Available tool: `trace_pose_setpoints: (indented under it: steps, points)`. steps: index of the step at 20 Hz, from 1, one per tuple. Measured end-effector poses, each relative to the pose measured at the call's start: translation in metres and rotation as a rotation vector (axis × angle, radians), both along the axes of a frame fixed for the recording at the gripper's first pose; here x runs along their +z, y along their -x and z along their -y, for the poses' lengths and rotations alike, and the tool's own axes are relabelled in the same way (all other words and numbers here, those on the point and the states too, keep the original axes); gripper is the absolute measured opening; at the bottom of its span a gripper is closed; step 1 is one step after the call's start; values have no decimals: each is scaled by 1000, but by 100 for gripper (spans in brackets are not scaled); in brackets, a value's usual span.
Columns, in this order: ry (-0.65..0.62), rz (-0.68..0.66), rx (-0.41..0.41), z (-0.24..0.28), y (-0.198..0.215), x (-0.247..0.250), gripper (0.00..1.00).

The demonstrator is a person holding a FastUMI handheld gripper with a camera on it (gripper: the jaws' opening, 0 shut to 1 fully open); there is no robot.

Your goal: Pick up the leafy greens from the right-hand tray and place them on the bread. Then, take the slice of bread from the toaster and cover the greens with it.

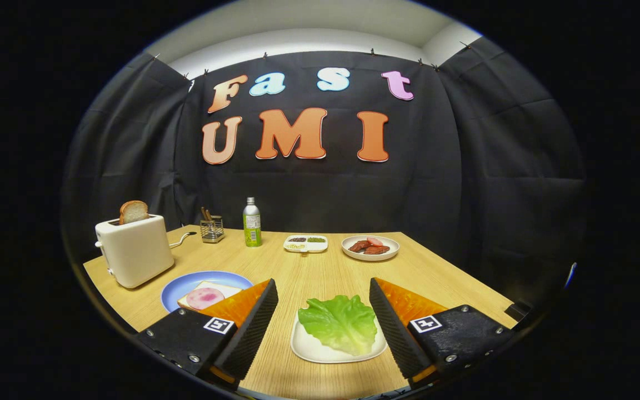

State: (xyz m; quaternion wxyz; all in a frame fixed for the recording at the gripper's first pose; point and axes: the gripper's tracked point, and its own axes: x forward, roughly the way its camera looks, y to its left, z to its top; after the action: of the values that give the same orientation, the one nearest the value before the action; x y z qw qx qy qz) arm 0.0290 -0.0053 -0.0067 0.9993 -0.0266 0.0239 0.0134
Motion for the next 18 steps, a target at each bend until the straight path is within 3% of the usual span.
trace_pose_setpoints:
  steps: [18]
  points:
    - [57, -249, -69, 28, -67, -60, 99]
